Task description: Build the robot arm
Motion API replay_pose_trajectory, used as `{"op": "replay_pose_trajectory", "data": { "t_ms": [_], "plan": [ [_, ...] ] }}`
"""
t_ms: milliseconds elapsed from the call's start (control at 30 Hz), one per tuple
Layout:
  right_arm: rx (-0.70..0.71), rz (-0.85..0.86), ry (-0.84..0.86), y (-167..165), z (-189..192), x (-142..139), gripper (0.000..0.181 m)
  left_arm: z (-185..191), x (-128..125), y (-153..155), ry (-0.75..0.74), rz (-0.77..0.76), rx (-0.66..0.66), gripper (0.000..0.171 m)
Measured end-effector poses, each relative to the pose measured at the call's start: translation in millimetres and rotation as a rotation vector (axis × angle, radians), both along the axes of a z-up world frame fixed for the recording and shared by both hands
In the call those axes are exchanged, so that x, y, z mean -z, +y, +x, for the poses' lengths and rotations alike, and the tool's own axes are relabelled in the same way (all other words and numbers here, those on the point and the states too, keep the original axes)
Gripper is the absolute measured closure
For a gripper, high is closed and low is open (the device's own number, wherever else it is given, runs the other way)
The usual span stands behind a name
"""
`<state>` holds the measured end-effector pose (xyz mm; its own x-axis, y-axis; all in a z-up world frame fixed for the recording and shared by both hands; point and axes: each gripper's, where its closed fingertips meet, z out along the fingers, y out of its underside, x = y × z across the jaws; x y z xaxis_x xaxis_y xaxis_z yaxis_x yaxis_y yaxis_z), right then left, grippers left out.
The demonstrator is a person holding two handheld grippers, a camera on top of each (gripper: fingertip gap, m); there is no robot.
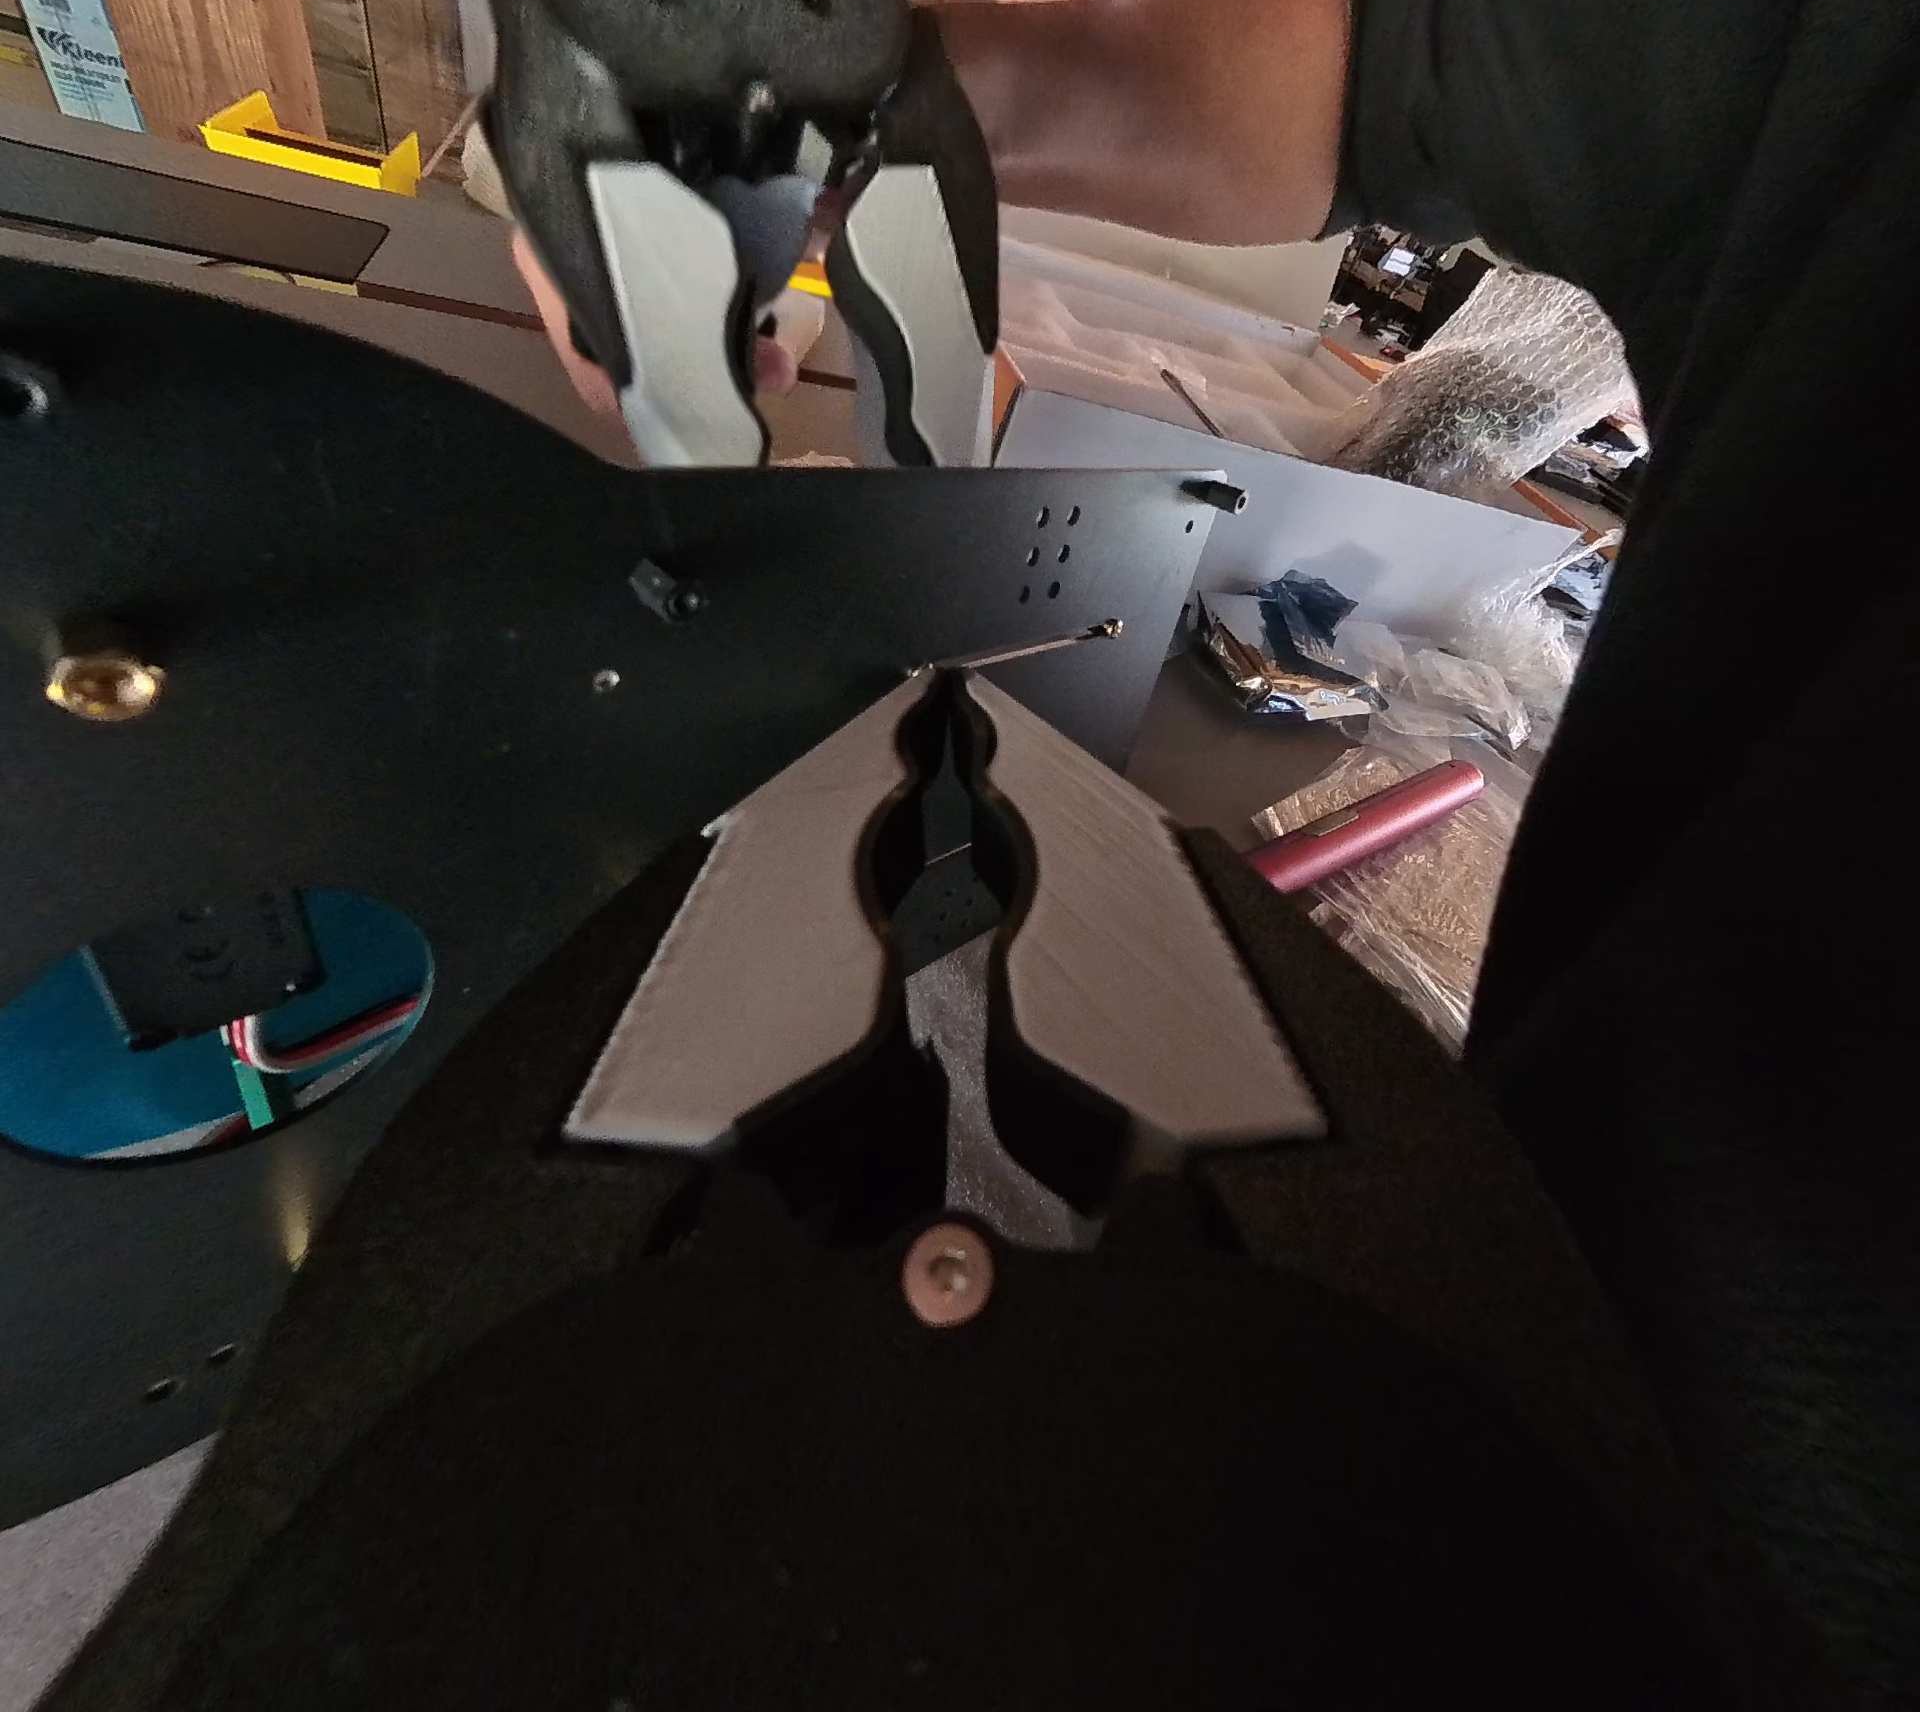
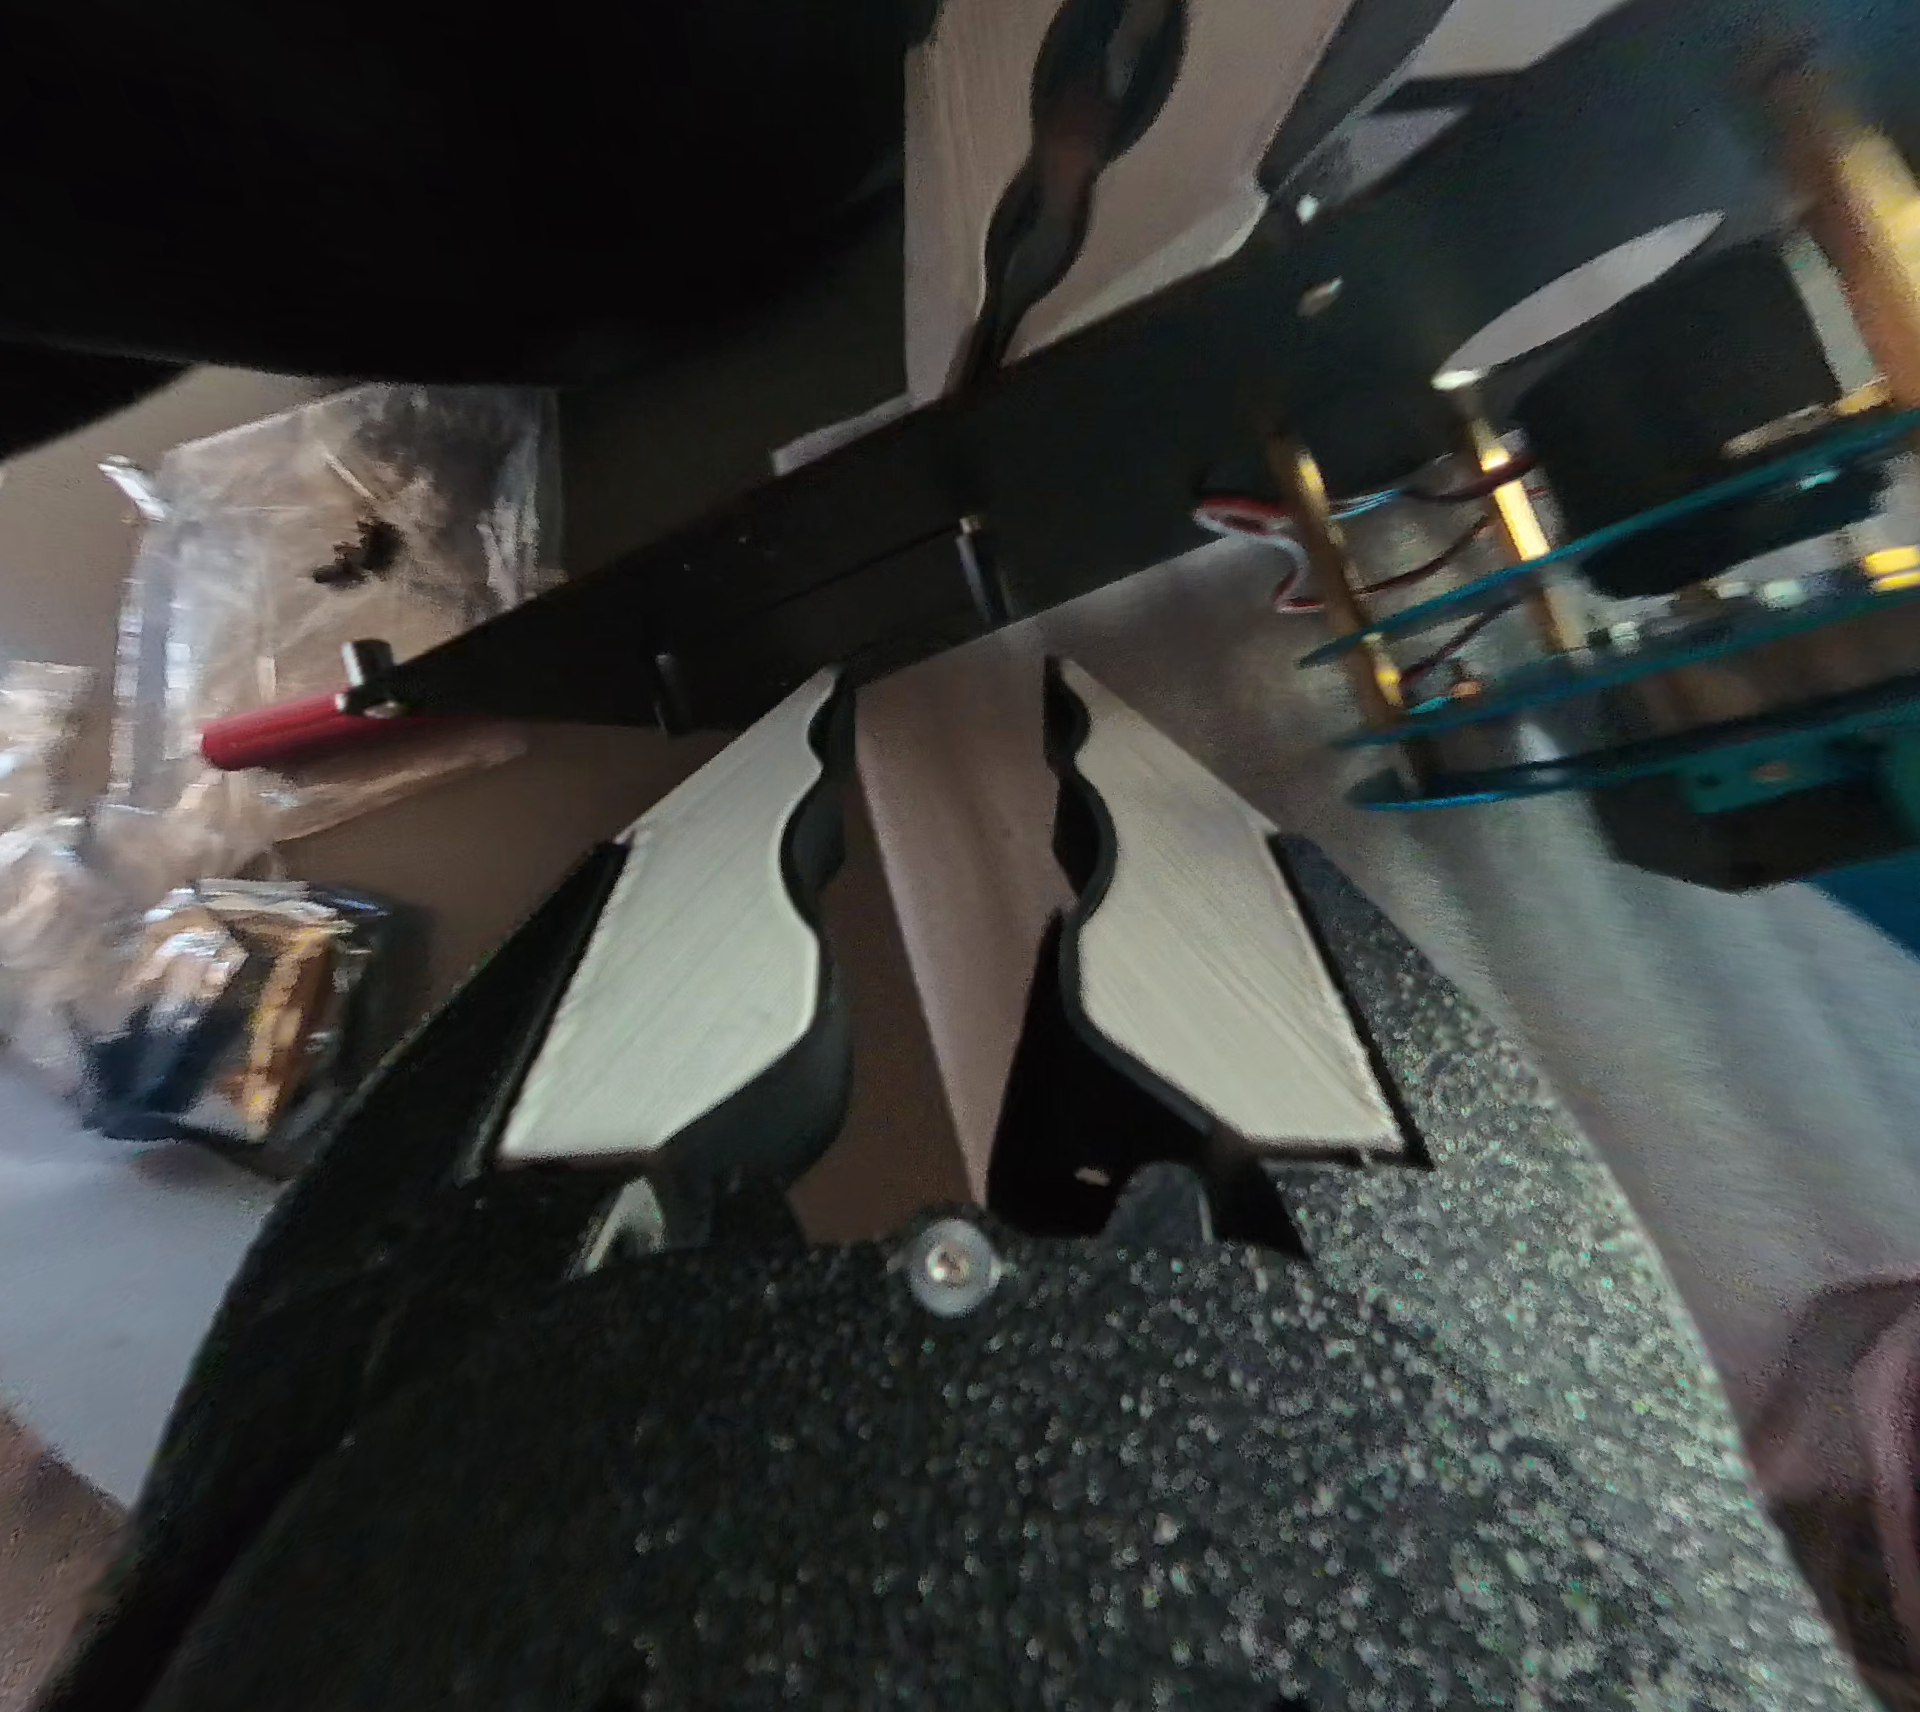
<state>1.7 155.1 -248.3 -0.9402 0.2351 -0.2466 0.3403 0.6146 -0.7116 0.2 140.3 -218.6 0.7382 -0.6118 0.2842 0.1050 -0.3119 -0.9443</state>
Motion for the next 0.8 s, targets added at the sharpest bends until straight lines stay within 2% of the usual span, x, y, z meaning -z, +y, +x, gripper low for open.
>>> {"op": "replay_pose_trajectory", "data": {
  "t_ms": [67, 133, 267, 367, 467, 633, 667, 733, 800],
  "plan": [
    [-0.014, -0.057, -0.075, -8.8, 5.4, 0.4, 0.144, 0.1, 0.0, 0.2, 0.003, 0.001, 0.001, 0.171],
    [-0.014, -0.064, -0.032, -10.2, 1.7, -1.9, 0.149, 0.2, 0.0, 0.6, 0.005, 0.002, 0.001, 0.171],
    [-0.025, 0.038, 0.083, 2.5, -7.7, -5.8, 0.153, 0.2, 0.1, 1.0, 0.007, 0.004, 0.001, 0.171],
    [-0.071, 0.029, 0.095, -6.4, -5.9, -9.3, 0.156, 0.2, 0.0, 1.2, 0.005, 0.004, 0.001, 0.171],
    [-0.075, 0.102, 0.080, -1.4, -8.1, 3.8, 0.156, 0.2, 0.1, 1.4, 0.006, 0.005, 0.002, 0.171],
    [0.047, 0.103, 0.032, 20.2, -14.7, 26.7, 0.157, 0.2, -0.1, 1.6, 0.006, 0.005, 0.001, 0.171],
    [0.091, 0.091, 0.052, 16.9, -20.2, 31.1, 0.157, 0.2, -0.1, 1.6, 0.007, 0.006, 0.001, 0.171],
    [0.089, 0.036, 0.070, 1.7, -19.6, 38.6, 0.155, 0.3, -0.1, 1.8, 0.010, 0.006, 0.002, 0.171],
    [0.103, 0.058, 0.136, -4.1, -26.9, 52.5, 0.155, 0.2, -0.2, 1.9, 0.009, 0.006, 0.003, 0.171]
  ]
}}
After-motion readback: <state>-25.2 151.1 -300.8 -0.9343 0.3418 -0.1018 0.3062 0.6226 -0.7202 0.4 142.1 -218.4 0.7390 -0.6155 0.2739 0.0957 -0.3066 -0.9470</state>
